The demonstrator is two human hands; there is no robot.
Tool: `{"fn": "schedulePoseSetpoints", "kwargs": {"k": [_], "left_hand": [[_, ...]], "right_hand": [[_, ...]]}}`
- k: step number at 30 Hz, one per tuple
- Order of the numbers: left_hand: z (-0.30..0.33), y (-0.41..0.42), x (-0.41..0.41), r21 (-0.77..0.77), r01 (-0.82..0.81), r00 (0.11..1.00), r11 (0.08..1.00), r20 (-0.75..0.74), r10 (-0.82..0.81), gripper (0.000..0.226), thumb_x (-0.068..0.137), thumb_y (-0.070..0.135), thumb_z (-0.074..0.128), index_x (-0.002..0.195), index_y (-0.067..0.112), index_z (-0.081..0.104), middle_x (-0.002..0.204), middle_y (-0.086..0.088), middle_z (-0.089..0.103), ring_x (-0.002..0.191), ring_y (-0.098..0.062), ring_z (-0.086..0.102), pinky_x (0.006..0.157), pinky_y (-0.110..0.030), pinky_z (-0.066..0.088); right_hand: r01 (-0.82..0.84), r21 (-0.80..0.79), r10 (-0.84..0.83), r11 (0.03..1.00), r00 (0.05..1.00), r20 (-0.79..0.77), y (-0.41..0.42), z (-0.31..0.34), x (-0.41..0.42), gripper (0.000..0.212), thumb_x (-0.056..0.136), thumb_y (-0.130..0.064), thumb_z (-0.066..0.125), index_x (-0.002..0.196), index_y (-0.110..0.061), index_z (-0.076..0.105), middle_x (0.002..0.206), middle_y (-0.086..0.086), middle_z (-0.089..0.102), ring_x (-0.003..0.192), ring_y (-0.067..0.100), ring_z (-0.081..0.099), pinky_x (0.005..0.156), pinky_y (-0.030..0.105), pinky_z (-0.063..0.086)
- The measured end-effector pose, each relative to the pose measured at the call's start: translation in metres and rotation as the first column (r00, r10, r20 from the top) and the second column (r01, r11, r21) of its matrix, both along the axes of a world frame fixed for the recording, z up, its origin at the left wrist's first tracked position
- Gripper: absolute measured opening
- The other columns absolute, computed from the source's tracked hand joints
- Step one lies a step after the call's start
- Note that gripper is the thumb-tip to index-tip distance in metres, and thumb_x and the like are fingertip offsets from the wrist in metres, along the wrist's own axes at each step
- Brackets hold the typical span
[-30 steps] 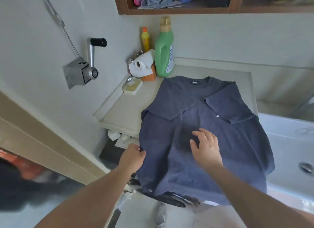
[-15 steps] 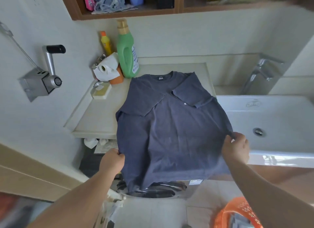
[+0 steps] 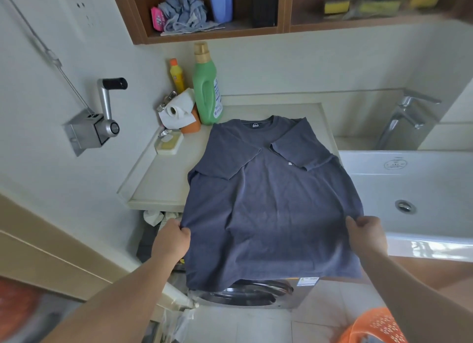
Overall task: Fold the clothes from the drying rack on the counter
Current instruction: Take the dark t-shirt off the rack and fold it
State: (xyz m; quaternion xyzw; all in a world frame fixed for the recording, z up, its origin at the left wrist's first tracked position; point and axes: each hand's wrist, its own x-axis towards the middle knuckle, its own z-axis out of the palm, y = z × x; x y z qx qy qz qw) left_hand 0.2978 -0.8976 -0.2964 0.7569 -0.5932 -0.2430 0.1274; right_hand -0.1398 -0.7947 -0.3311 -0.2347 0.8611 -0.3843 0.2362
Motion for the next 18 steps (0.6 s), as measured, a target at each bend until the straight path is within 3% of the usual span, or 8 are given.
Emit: {"fn": "schedulePoseSetpoints", "kwargs": {"k": [3,7,10,13,18], "left_hand": [[0.000,0.000,0.001,-0.016,0.051,0.999,0.999,0.017,-0.050,0.014,0.101,0.023,0.049,0.094,0.012,0.053,0.088,-0.005,0.059,0.089,-0.034,0.058,0.073,-0.036,0.040],[-0.004,-0.004,0.013,-0.050,-0.004,0.999,0.999,0.047,0.006,0.019,0.106,0.026,0.045,0.102,0.010,0.054,0.094,-0.007,0.059,0.096,-0.038,0.060,0.075,-0.037,0.040],[-0.005,-0.011,0.023,-0.013,-0.174,0.985,0.985,-0.018,0.174,0.022,0.105,0.020,0.045,0.114,0.002,0.054,0.106,-0.017,0.063,0.099,-0.040,0.060,0.079,-0.040,0.043],[-0.009,-0.011,0.029,0.090,-0.129,0.992,0.988,0.024,0.127,0.028,0.105,0.021,0.045,0.120,0.000,0.053,0.116,-0.021,0.063,0.107,-0.042,0.060,0.078,-0.038,0.041],[-0.021,-0.007,0.038,0.147,-0.089,0.996,0.985,0.021,0.087,0.016,0.099,0.021,0.050,0.097,0.007,0.057,0.091,-0.011,0.065,0.084,-0.035,0.062,0.067,-0.035,0.042]], "right_hand": [[-0.095,0.059,0.096,0.994,0.995,-0.021,0.001,-0.001,0.007,0.027,0.093,-0.027,0.065,0.075,-0.007,0.064,0.066,0.009,0.064,0.066,0.033,0.060,0.062,0.034,0.042],[-0.054,0.109,0.057,0.993,0.998,-0.027,-0.005,-0.003,0.002,0.015,0.093,-0.025,0.063,0.096,-0.012,0.070,0.094,0.016,0.072,0.083,0.036,0.063,0.080,0.038,0.050],[0.024,0.094,-0.026,0.995,1.000,0.013,-0.003,-0.005,0.002,0.023,0.096,-0.022,0.059,0.117,-0.015,0.063,0.106,0.015,0.069,0.098,0.040,0.064,0.086,0.038,0.049],[0.034,0.084,-0.039,0.996,0.997,0.061,-0.001,-0.009,0.004,0.031,0.096,-0.023,0.056,0.123,-0.009,0.062,0.106,0.018,0.069,0.096,0.041,0.063,0.087,0.041,0.051],[-0.015,0.115,0.013,0.993,1.000,0.011,0.003,-0.009,0.006,0.036,0.102,-0.033,0.047,0.123,-0.009,0.064,0.112,0.019,0.069,0.098,0.040,0.062,0.084,0.041,0.048]]}}
